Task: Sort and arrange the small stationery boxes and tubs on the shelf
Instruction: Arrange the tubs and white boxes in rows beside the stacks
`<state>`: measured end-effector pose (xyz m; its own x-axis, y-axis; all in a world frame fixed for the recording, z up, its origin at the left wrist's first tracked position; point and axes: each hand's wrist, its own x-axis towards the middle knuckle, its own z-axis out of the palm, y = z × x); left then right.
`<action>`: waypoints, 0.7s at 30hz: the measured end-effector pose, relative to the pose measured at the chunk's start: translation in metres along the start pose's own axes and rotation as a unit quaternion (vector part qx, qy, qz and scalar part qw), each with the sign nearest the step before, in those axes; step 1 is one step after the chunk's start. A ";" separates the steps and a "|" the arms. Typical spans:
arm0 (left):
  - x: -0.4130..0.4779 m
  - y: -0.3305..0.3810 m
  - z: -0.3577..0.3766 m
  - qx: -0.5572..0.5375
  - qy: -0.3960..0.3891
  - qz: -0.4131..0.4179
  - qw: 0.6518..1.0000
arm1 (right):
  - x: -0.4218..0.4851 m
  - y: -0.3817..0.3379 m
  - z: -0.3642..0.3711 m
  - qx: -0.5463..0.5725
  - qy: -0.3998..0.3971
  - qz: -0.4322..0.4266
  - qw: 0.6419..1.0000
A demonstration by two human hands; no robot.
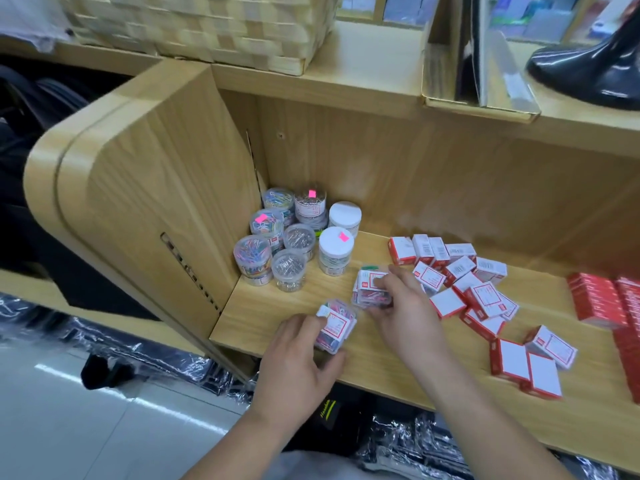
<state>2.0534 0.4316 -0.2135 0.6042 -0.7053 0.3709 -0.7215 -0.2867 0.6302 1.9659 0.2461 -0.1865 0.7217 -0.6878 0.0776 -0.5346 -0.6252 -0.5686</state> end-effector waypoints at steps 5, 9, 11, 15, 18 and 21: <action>-0.003 0.000 0.001 -0.043 -0.048 0.016 0.998 | 0.027 -0.005 -0.003 -0.006 0.011 0.023 1.000; 0.014 0.007 0.014 -0.008 -0.056 0.045 0.997 | 0.052 -0.008 -0.010 -0.051 -0.017 0.016 0.998; 0.027 0.008 0.022 0.008 -0.056 0.041 0.998 | 0.064 -0.007 -0.021 -0.037 -0.038 0.012 0.999; 0.053 0.004 0.038 0.035 -0.069 0.022 0.997 | 0.071 0.006 -0.050 0.002 -0.030 0.084 0.996; 0.070 0.007 0.046 0.045 -0.061 0.017 0.997 | 0.067 0.010 -0.055 0.033 -0.056 0.093 0.994; 0.086 0.008 0.054 0.045 -0.046 0.002 0.998 | 0.067 0.008 -0.052 0.024 -0.094 0.079 0.992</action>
<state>2.0807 0.3338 -0.2135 0.5700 -0.7620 0.3073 -0.7543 -0.3371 0.5633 1.9871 0.1752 -0.1431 0.7023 -0.6921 -0.1667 -0.6294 -0.4942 -0.5997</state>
